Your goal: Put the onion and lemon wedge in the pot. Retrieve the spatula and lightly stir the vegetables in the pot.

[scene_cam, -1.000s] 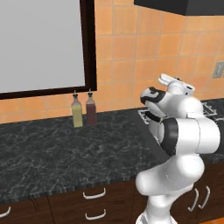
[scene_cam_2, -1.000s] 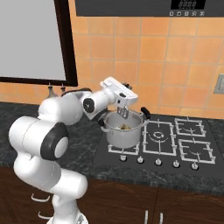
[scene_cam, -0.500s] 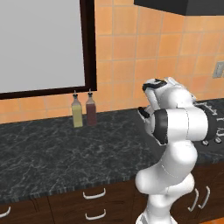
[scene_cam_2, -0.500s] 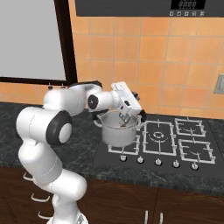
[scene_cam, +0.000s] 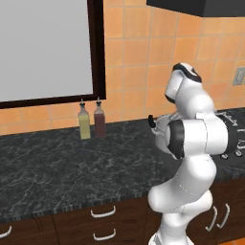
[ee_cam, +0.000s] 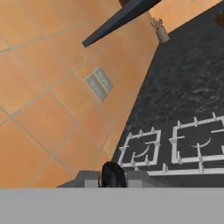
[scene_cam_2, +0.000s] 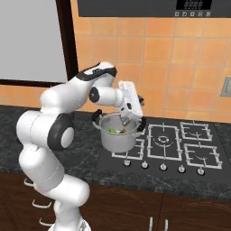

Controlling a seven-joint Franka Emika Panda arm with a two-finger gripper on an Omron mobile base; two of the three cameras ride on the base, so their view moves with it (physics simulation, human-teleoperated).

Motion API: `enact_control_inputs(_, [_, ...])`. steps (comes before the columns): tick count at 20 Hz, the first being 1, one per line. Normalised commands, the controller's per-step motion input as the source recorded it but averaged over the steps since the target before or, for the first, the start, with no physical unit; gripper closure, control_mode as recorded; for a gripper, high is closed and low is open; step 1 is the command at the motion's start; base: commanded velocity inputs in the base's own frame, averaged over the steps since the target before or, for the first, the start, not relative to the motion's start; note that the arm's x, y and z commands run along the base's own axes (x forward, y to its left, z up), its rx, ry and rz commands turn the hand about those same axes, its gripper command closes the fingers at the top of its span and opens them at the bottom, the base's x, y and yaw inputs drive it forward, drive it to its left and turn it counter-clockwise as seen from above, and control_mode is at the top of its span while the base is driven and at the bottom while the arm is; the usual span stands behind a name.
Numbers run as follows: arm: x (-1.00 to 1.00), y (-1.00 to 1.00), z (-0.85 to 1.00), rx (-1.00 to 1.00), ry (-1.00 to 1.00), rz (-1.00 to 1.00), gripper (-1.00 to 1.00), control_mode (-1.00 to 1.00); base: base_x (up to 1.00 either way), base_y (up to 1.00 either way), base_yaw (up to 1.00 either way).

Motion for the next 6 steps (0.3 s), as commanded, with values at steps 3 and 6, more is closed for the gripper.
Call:
enact_control_inputs(3, [0.0, 0.0, 0.04, -0.01, 0.0, -0.11, 1.0, -1.0, 0.0, 0.0, 0.0])
enact_control_inputs(6, [0.0, 0.24, -0.02, -0.12, 0.03, -0.02, 1.0, -1.0, 0.0, 0.0, 0.0])
